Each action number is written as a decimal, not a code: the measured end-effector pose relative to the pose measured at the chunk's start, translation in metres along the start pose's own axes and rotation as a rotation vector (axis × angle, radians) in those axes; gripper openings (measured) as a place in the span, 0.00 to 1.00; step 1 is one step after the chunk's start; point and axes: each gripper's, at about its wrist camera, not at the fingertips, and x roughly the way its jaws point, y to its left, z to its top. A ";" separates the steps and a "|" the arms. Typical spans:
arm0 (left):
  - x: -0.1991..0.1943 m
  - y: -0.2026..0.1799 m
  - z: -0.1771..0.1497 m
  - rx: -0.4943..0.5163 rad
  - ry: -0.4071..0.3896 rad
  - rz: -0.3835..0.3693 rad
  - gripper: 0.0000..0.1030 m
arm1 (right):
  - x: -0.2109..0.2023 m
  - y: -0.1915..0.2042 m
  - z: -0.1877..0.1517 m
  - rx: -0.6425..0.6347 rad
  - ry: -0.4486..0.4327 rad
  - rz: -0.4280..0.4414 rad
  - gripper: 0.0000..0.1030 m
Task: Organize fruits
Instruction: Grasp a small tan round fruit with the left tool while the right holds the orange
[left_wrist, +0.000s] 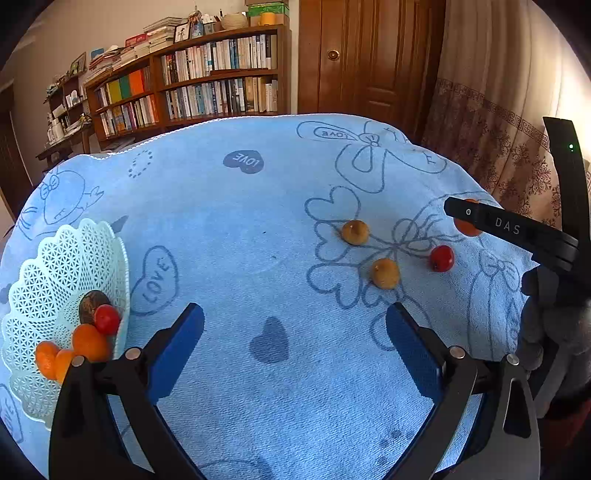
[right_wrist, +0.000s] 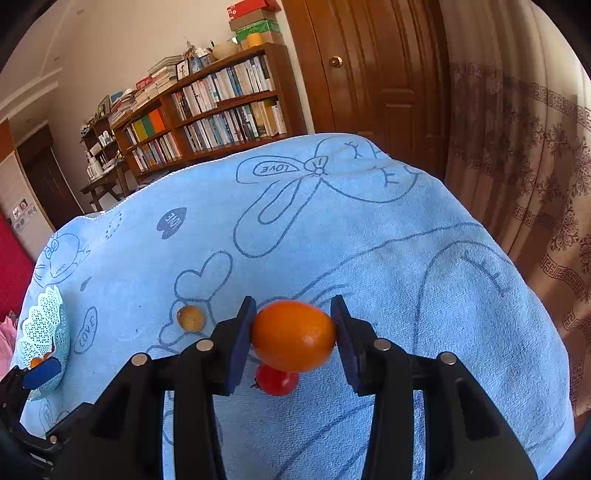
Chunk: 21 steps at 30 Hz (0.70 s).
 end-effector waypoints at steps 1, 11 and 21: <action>0.004 -0.004 0.001 0.003 -0.002 -0.008 0.97 | -0.002 0.000 0.000 0.005 -0.003 0.006 0.41; 0.044 -0.047 0.017 0.075 0.010 -0.032 0.92 | -0.007 -0.001 -0.001 0.025 -0.010 0.040 0.41; 0.082 -0.060 0.018 0.054 0.114 -0.101 0.45 | -0.008 0.001 -0.006 0.013 -0.010 0.048 0.41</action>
